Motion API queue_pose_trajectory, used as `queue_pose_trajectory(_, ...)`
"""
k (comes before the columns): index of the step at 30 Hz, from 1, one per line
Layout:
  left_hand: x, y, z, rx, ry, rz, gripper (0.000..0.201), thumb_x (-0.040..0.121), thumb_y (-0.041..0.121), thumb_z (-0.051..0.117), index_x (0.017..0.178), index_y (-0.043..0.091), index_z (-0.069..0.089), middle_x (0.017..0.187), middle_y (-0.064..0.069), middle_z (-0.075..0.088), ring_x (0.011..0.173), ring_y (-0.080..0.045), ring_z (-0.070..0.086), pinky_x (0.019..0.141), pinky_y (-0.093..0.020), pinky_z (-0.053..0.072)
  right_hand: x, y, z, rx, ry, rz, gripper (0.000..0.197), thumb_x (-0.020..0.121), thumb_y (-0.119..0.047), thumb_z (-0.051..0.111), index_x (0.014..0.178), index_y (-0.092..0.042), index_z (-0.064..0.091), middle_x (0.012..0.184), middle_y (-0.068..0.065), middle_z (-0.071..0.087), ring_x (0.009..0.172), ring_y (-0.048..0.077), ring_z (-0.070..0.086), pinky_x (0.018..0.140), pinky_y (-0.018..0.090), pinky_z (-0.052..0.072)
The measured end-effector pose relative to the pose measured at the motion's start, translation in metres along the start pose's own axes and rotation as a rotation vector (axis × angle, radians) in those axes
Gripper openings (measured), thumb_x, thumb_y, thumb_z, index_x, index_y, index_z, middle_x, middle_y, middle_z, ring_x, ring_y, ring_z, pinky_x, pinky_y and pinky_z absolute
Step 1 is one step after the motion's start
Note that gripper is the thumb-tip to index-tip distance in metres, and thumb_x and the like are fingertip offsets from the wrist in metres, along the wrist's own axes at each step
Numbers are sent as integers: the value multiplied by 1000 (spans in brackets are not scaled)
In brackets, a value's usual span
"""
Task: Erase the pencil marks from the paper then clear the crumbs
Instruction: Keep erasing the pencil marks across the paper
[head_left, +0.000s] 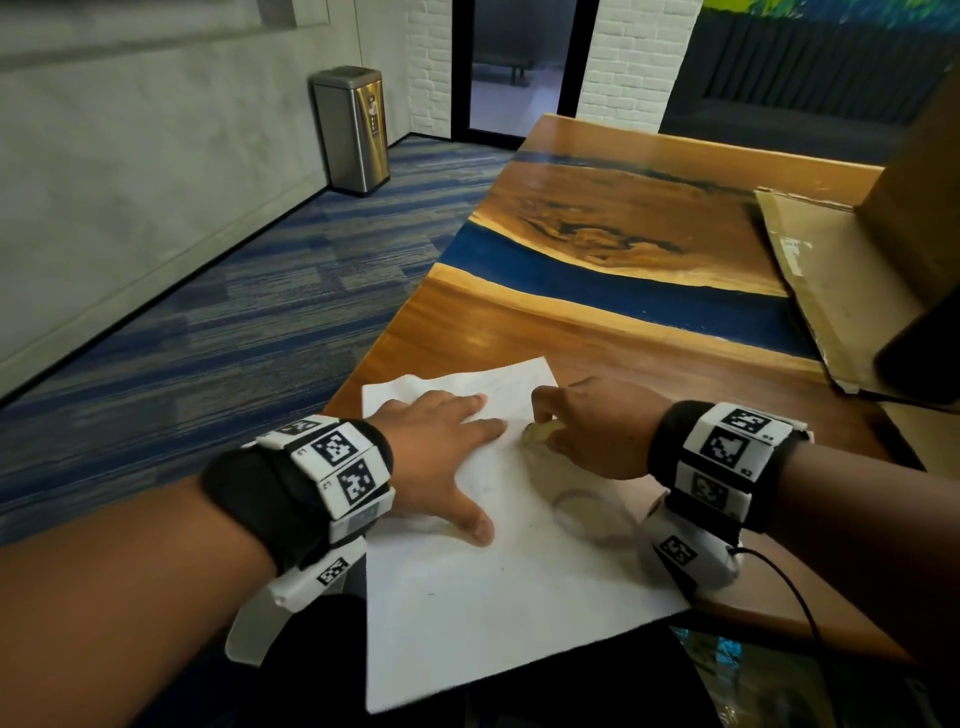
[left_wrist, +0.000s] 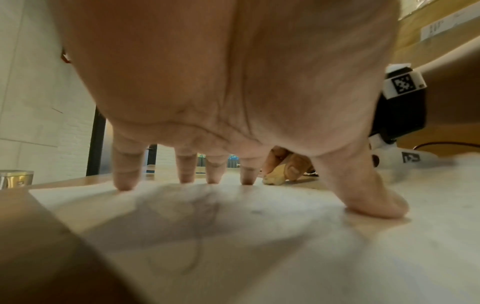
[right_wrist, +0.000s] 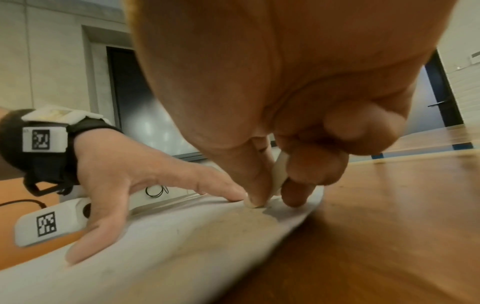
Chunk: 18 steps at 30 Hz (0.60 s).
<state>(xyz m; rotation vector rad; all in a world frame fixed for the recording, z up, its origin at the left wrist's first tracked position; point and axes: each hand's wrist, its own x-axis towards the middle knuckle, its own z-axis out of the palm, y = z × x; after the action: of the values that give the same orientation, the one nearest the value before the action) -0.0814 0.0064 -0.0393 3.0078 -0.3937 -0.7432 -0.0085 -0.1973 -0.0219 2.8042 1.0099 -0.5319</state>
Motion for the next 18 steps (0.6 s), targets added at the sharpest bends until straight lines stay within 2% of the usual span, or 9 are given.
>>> queue_pose_trajectory(4,-2,-3,2,-16,-42,-44,120,64,91,62,157,54,-3,169,14,-18,156,-21,-14,120,-66,6,-9,-6,-2,17,43,-41,18,100,-30,49,117,-24,49,98,3,62,84,23,59,74,40,56)
queue_pose_trajectory(6,-1,-1,0,-9,-54,-27,119,64,91,63,157,53,-3,169,14,-19,156,-22,-15,120,-67,7,-21,-17,2,27,43,-169,22,100,-28,50,121,-24,47,107,1,61,87,21,60,77,38,56)
queue_pose_trajectory(8,0,0,-2,-14,-60,-10,120,64,90,63,157,54,-3,169,14,-19,156,-22,-15,120,-68,6,-31,-26,5,39,-17,-321,25,100,-29,51,124,-24,47,112,-1,59,91,20,60,80,37,55)
queue_pose_trajectory(9,0,0,-3,-11,-64,-6,120,65,90,64,157,54,-3,169,14,-20,156,-22,-15,120,-68,6,-32,-26,5,36,-43,-349,25,101,-29,51,125,-24,48,112,-1,59,92,19,59,80,36,54)
queue_pose_trajectory(11,2,2,-5,4,-72,-4,119,66,89,64,157,53,-4,169,14,-20,156,-22,-15,119,-69,7,-22,-14,1,33,-27,-261,25,101,-28,51,125,-25,49,115,0,60,93,18,58,80,33,52)
queue_pose_trajectory(14,4,4,-6,0,-77,-11,120,67,88,64,157,52,-5,169,13,-21,156,-22,-15,118,-71,9,-9,4,-3,-8,65,-85,23,101,-26,49,123,-25,47,114,3,60,91,21,58,81,39,55)
queue_pose_trajectory(16,4,4,-6,-1,-80,-11,120,66,89,64,157,53,-5,168,13,-21,156,-23,-16,117,-72,9,-14,-4,1,11,42,-142,25,101,-26,50,126,-26,46,115,0,58,91,18,58,79,34,54)
queue_pose_trajectory(18,5,3,-6,-7,-83,-8,121,65,89,65,157,54,-6,168,14,-23,156,-22,-16,116,-73,10,-27,-19,6,43,-37,-309,25,101,-27,51,126,-25,48,115,-1,57,92,17,57,78,31,49)
